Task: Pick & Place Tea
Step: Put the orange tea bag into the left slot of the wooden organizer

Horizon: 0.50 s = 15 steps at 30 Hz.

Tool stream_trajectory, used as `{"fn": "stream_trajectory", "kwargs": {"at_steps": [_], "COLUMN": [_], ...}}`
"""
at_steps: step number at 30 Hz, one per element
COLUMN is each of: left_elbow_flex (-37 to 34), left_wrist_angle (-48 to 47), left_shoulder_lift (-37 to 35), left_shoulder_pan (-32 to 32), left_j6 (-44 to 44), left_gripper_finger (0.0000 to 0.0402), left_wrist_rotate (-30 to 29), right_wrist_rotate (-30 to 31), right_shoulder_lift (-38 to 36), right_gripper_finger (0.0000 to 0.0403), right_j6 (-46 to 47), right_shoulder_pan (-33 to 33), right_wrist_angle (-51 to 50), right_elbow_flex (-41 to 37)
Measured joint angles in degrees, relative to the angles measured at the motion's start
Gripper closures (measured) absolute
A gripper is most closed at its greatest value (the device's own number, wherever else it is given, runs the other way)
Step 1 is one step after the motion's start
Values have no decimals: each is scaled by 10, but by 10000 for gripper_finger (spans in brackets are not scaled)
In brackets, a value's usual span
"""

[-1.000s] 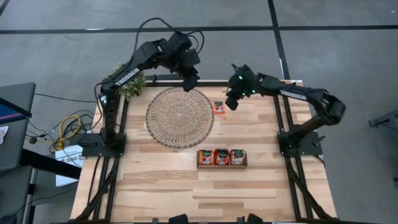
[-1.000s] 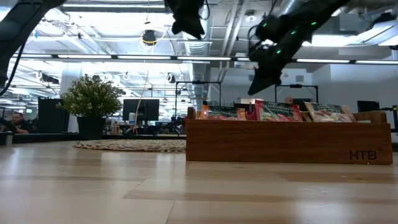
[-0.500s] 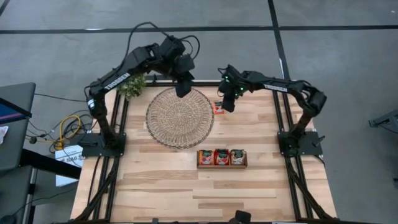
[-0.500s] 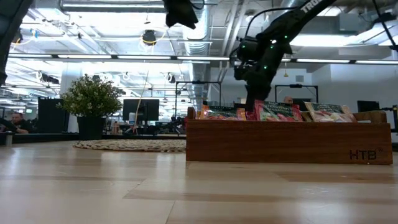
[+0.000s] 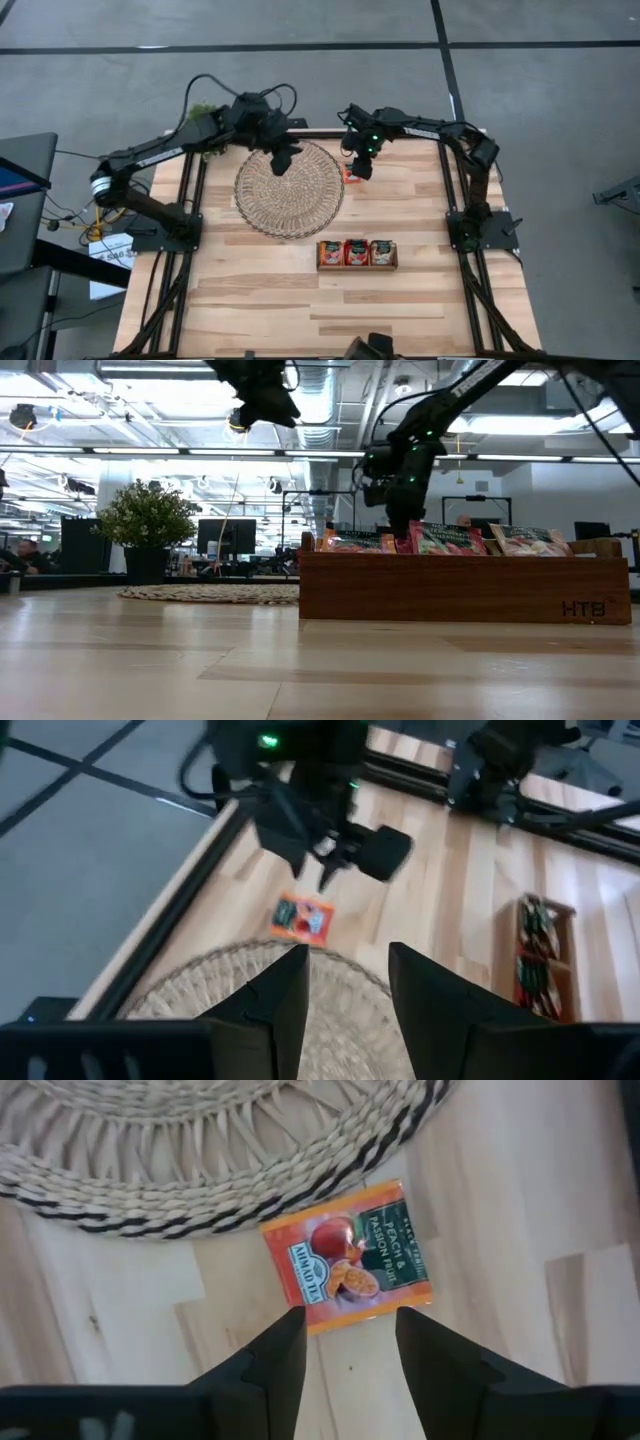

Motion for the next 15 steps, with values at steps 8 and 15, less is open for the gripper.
{"fn": "stream_trajectory", "kwargs": {"at_steps": [8,15], "left_elbow_flex": [-79,-108], "left_wrist_angle": [21,18], "left_shoulder_lift": [-63,-76], "left_shoulder_pan": [-11,-11], "left_j6": [-6,-3], "left_gripper_finger": [271,271], "left_wrist_rotate": [-5,-15], "right_wrist_rotate": [13,58], "right_shoulder_lift": [92,154], "right_gripper_finger": [251,260], "right_j6": [-6,-4], "right_shoulder_pan": [2,3], "right_wrist_angle": [-73,-131], "right_elbow_flex": [124,178]}}
